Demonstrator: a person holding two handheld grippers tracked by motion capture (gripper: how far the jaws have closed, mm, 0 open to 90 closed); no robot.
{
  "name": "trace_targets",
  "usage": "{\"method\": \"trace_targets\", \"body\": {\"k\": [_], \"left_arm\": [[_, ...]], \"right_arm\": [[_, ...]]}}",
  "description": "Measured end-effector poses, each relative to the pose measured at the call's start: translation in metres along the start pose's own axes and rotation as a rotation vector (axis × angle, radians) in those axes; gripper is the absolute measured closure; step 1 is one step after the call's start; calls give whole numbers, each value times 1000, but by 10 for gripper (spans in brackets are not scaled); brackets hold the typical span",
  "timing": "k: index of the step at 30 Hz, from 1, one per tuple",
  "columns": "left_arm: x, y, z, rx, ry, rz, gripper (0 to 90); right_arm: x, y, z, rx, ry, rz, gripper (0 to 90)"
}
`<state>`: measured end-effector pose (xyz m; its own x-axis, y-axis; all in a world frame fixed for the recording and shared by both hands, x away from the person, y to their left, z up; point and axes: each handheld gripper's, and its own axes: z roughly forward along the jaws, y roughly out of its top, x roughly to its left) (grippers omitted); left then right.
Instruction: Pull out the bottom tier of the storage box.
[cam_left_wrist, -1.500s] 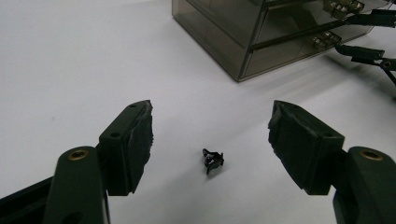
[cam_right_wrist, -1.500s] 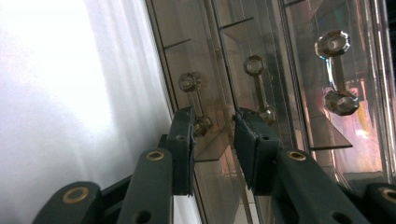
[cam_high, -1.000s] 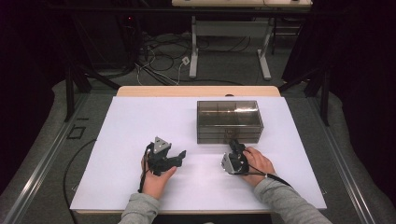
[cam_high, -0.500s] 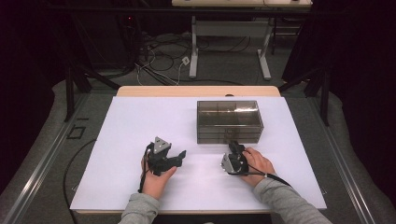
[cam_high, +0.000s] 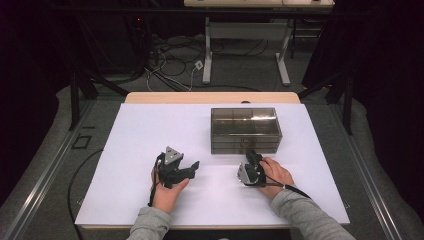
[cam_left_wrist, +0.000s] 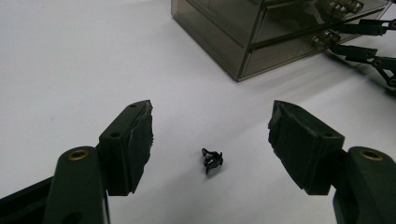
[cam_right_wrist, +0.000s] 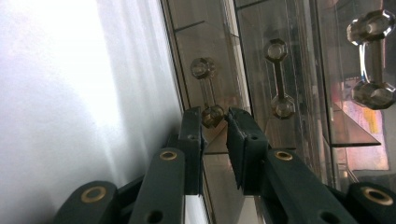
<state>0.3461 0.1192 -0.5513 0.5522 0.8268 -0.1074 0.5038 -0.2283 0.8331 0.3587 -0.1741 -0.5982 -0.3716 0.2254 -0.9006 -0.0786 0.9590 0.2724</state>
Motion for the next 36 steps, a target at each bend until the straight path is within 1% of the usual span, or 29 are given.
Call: {"method": "trace_targets", "body": {"k": [2,3,4,5,10,12,13,14,15,20,21,22,26,27,28,29,30,31,32,33,34,35,36], "left_arm": [[0,0,0,1,0,0,309],[0,0,0,1,0,-1,309],[0,0,0,1,0,-1,309],[0,0,0,2,0,0,309],[0,0,0,0,-1,-3,309],[0,0,0,0,0,-3,309],[0,0,0,-1,0,-3,309],[0,0,0,-2,-1,-3,309],[0,0,0,-2,-1,-3,309],[0,0,0,1,-1,-2,309],[0,0,0,0,-1,-2,309],[0,0,0,-1,-1,-2,309],[0,0,0,-3,0,-2,309],[0,0,0,-4,0,-2,309],[0,0,0,-4,0,-2,309],[1,0,-1,-2,0,0,309],[1,0,-1,-1,2,2,309],[0,0,0,-4,1,-3,309],[0,0,0,-3,0,-2,309],[0,0,0,-3,0,-2,309],[0,0,0,-2,0,0,309],[-1,0,-1,1,0,1,309],[-1,0,-1,1,0,1,309]], "right_arm": [[1,0,0,3,0,5,760],[-1,0,0,8,0,-15,767],[-1,0,0,8,0,-15,767],[-1,0,0,-5,-3,-10,774],[-1,0,0,-3,-5,-11,782],[-1,0,0,0,-5,-8,784],[0,1,-1,4,-5,4,785],[-1,1,-1,14,-14,-10,786],[-1,1,-1,2,-12,-15,787],[-1,2,-1,4,-13,-7,788],[-1,2,-3,25,-8,-8,789],[-1,2,-2,9,-13,-7,789],[0,3,-3,16,-18,-3,789],[0,3,-4,8,-9,-2,824],[1,5,-7,8,-13,-5,900],[1,6,-10,-15,-39,-23,900],[1,7,-11,-18,-44,-5,900],[-2,8,-10,-14,-40,-17,900],[-2,8,-10,3,-54,2,900],[-2,8,-10,3,-54,2,900],[-5,7,-10,-9,-41,-1,884],[-5,7,-10,-2,-31,5,845],[-5,7,-10,-2,-31,5,845]]}}
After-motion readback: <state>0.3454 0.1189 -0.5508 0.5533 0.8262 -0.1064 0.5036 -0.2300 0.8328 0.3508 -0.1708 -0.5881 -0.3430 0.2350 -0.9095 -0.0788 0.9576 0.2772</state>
